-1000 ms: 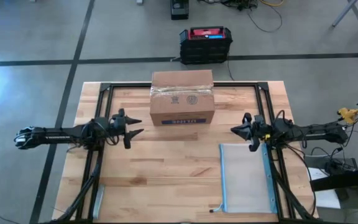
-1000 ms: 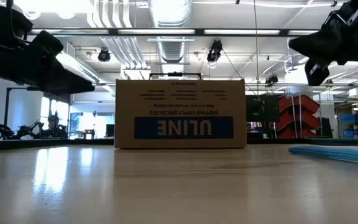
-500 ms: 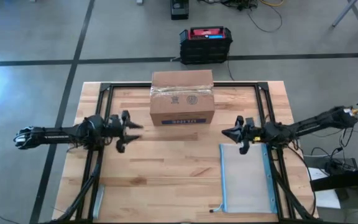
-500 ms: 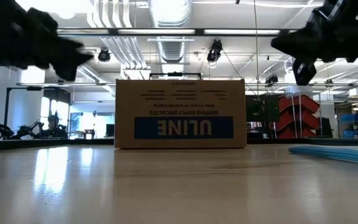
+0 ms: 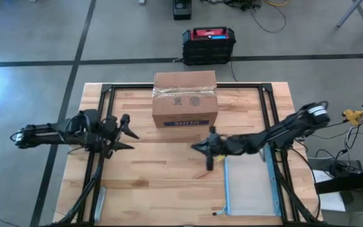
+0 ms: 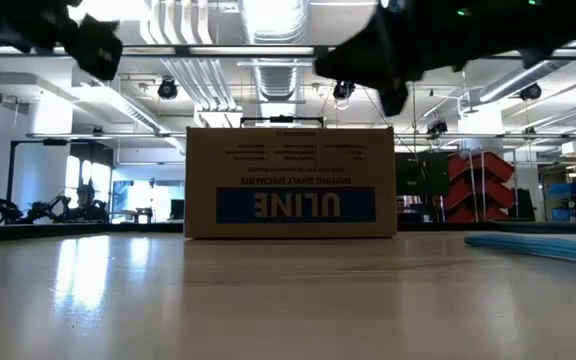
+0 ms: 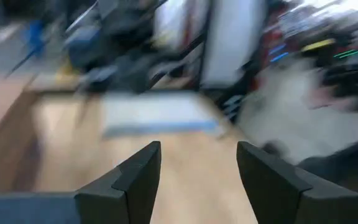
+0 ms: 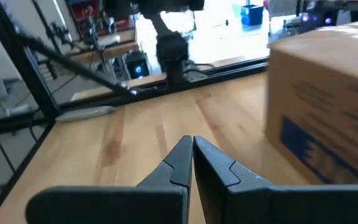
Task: Unpack boxes
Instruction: Open the cardboard box using a gray knife
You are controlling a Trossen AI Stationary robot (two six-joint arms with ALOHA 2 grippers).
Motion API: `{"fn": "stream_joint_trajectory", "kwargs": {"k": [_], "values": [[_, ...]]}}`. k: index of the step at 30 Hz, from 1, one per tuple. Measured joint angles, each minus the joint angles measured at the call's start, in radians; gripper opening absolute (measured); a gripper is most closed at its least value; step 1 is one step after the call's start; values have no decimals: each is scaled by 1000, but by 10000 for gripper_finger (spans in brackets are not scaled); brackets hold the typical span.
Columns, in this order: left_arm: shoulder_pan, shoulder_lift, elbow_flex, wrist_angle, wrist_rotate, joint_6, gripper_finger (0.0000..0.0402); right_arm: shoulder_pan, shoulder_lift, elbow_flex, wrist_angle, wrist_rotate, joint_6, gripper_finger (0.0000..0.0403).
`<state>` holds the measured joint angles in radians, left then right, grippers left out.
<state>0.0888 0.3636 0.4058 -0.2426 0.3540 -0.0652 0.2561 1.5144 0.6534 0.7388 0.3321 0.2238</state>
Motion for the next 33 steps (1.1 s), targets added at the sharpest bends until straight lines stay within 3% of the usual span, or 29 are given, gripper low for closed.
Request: {"fn": "stream_joint_trajectory", "kwargs": {"k": [2, 4, 9, 15, 20, 25, 29, 33], "values": [[-31, 26, 44, -131, -126, -14, 192, 11, 79, 68, 0, 0, -1, 0], [-69, 56, 81, -220, -190, -49, 190, 22, 151, 136, -1, 0, -1, 0], [-200, 136, 128, -276, -210, -204, 184, 39, 299, 290, 0, -18, 0, 0], [-413, 253, 155, -325, -305, -413, 184, 39, 421, 451, -78, -72, -76, 0], [-583, 332, 146, -326, -268, -511, 188, 36, 479, 563, -285, -71, -109, 0], [-699, 405, 141, -309, -256, -731, 185, 33, 510, 616, -348, -71, -135, 0], [-731, 470, 140, -310, -260, -689, 181, 31, 517, 623, -349, -71, -145, 0], [-751, 555, 139, -350, -212, -859, 172, 26, 517, 625, -343, -70, -147, 0]]}}
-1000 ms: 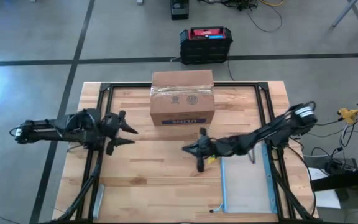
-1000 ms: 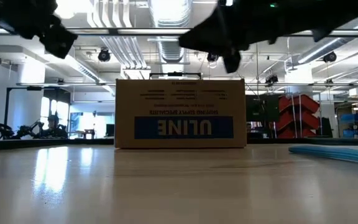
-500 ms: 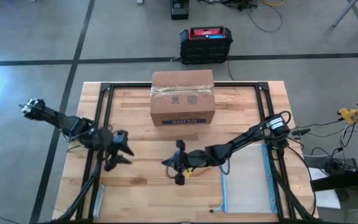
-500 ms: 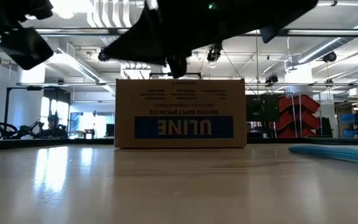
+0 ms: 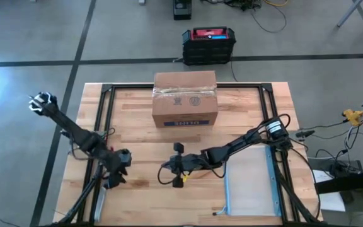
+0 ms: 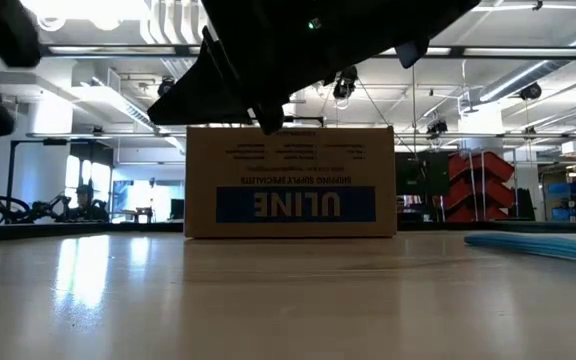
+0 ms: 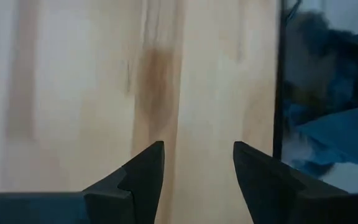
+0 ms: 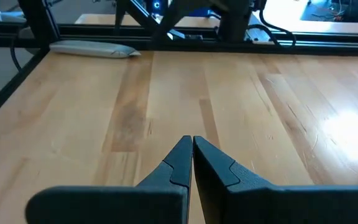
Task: Unpack boxes
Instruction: Open the cardboard box using a gray knife
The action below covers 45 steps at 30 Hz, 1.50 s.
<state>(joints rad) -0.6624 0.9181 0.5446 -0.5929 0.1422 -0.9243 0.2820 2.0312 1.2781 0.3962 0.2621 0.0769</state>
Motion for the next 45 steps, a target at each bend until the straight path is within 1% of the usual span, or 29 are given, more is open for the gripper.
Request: {"fn": "stream_joint_trajectory", "kwargs": {"k": [3, 8, 12, 14, 17, 20, 25, 31, 36, 38, 41, 42, 45], "values": [[-77, 72, 3, -11, 6, -111, 150, -7, 0, 0, 4, 0, 0, 0], [-202, 213, 56, -17, 8, -233, 84, -17, 0, 0, 5, 1, -1, 0], [-269, 318, 156, -66, 12, -275, 25, -16, 0, 0, 7, 0, 0, 0], [-292, 368, 218, -133, 26, -291, 6, -16, 0, 0, 8, 1, 0, 0], [-323, 449, 314, -244, 46, -304, 4, -14, 0, 0, 13, 1, 10, 0], [-354, 530, 368, -307, 113, -308, 1, -13, 0, 0, 11, 1, 38, 0], [-395, 642, 379, -271, 230, -309, 0, -4, 0, 0, 12, 1, 41, 0], [-409, 732, 379, -262, 282, -309, 0, 0, 0, -2, 4, 1, 42, 0], [-409, 774, 381, -254, 303, -298, 0, 14, 0, -2, 3, 0, 35, 0], [-408, 779, 382, -254, 285, -292, 0, 23, 0, -2, 2, 0, 17, 0], [-394, 772, 382, -253, 200, -271, 0, 38, -11, -2, -8, 0, 4, 0], [-384, 765, 383, -249, 158, -259, 0, 42, -17, -2, -15, 0, 2, 0], [-334, 743, 385, -243, -26, -212, 0, 55, -38, -2, -60, 0, 1, 0]]}}
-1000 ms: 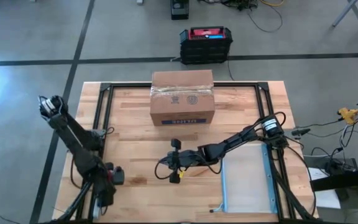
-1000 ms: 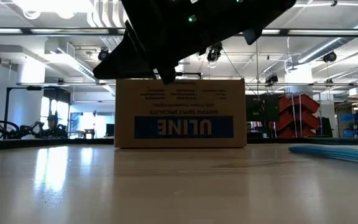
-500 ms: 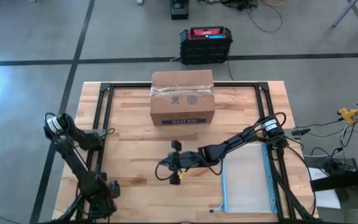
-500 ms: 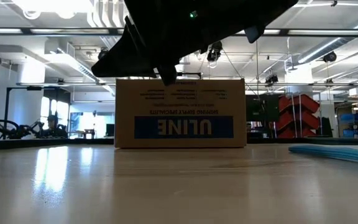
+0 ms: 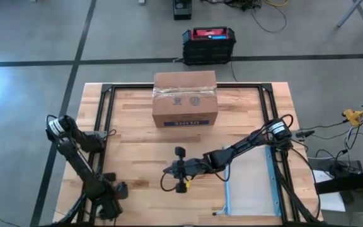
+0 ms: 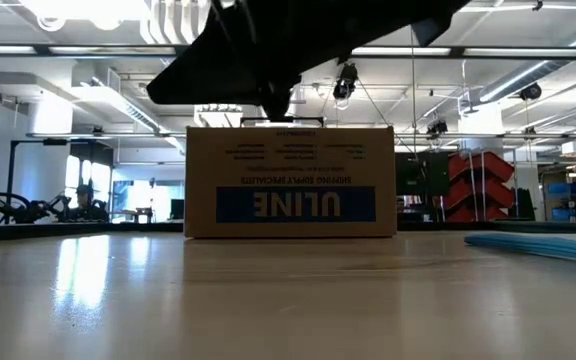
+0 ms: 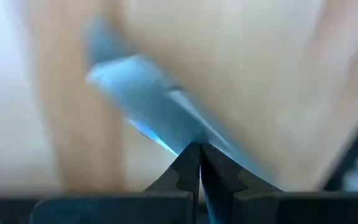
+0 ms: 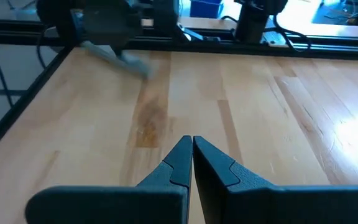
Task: Unpack boxes
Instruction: Open the cardboard box using a gray knife
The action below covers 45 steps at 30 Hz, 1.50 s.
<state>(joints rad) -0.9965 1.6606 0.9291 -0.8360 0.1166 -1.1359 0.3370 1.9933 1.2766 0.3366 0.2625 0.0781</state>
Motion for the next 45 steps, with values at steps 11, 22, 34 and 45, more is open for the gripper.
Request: {"fn": "stream_joint_trajectory", "kwargs": {"k": [11, 22, 34, 45], "values": [[300, -124, -10, 0, -576, 210, 0, 31, -35, -1, -123, -1, -26, 0], [329, -180, -12, 34, -900, 192, 0, 32, -35, -3, -242, 107, 21, 0], [572, -110, -287, 378, -709, 471, 0, 54, -49, -3, -410, 132, 306, 0], [521, -137, -337, 712, -570, 533, 0, 56, -49, -3, -551, 220, 486, 0]]}}
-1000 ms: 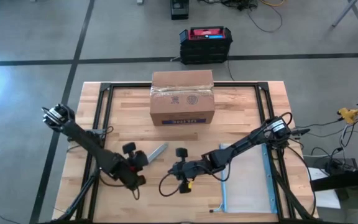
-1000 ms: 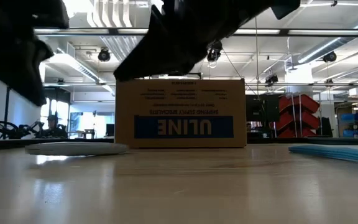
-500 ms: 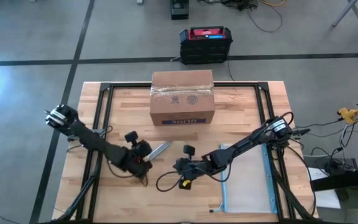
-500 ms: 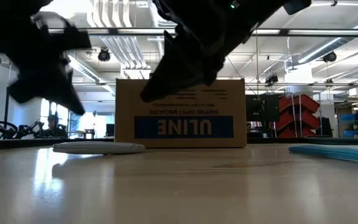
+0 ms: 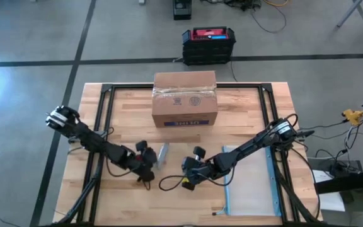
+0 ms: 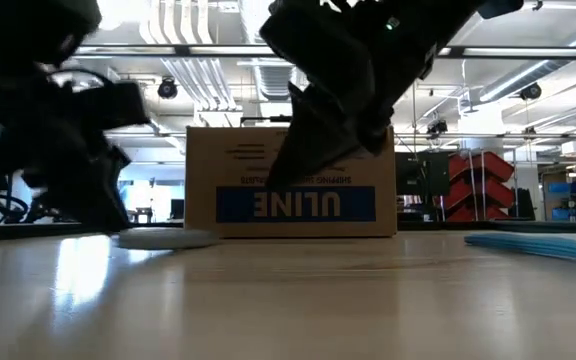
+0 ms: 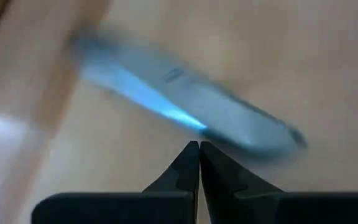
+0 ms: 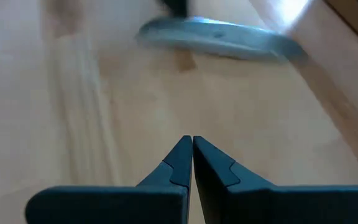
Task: Unpack boxes
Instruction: Open the cardboard box using a gray knife
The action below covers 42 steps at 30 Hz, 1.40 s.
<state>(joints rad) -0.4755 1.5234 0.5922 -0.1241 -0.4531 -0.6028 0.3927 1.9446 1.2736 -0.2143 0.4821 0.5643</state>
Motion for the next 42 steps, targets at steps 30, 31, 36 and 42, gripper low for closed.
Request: {"fn": "stream_joint_trajectory", "kwargs": {"k": [30, 31, 36, 42], "values": [[-95, -228, -44, -43, -176, -154, 40, -228, 87, -5, 381, -350, -664, 164], [-99, -230, -48, -44, -182, -169, 49, -240, 88, -5, 385, -403, -674, 171], [-113, -180, -49, 39, -193, -193, 106, -278, 88, -5, 399, -517, -765, 194], [-113, -58, -44, 138, -197, -176, 165, -303, 88, -5, 423, -530, -867, 205]]}}
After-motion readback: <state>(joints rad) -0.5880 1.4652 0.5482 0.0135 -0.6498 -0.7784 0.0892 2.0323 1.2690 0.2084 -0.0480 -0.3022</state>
